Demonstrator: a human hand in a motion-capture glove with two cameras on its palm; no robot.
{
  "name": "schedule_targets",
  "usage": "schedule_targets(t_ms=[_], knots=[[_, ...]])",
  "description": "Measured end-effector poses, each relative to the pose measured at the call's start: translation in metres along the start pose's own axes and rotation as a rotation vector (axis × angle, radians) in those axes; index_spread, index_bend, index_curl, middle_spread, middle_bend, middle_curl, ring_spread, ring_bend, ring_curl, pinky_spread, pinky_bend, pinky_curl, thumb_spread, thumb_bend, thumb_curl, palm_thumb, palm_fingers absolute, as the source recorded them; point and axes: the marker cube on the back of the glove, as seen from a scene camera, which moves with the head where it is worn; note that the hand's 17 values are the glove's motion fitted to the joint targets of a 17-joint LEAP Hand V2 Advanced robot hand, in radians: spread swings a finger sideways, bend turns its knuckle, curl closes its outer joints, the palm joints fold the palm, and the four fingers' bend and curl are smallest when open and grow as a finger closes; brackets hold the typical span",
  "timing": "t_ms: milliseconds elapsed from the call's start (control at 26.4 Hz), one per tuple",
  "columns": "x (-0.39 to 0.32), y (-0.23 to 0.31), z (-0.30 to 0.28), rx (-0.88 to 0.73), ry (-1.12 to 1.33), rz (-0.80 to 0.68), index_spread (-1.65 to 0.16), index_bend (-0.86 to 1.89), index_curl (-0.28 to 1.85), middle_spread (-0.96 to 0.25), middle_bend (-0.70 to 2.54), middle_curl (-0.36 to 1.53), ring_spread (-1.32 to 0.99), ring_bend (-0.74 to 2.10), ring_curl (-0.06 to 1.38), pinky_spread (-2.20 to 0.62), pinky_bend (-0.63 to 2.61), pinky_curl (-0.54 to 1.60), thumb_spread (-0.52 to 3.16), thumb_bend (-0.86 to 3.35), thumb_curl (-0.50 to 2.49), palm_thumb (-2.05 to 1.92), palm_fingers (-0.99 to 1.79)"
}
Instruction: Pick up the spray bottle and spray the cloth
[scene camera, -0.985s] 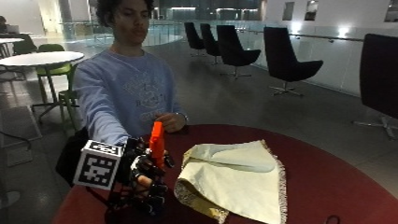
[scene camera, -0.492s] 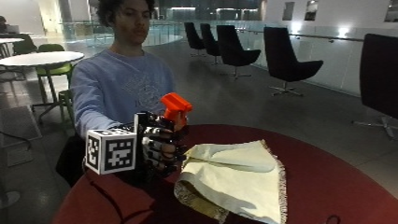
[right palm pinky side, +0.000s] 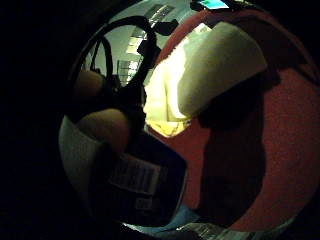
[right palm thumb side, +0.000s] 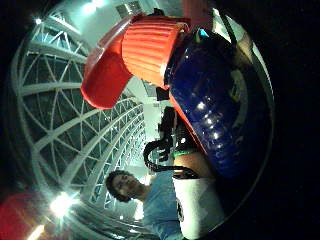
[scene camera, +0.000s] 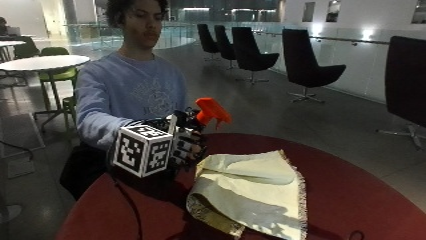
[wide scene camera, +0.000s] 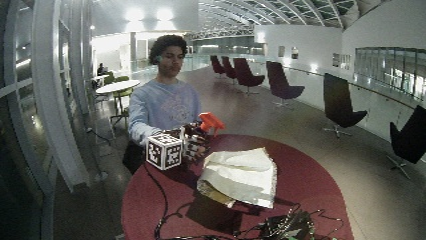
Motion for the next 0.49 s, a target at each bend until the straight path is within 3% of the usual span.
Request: schedule_targets(t_ms=[492], knots=[[-0.0013,-0.0001,0.0065,-0.054,0.076,0.133,-0.19,0.14,0.35,-0.02,0.27,0.44,0.02,0.50,0.39,0.27,0.21,0.34,1.06,-0.02,0.48,0.70,1.12]])
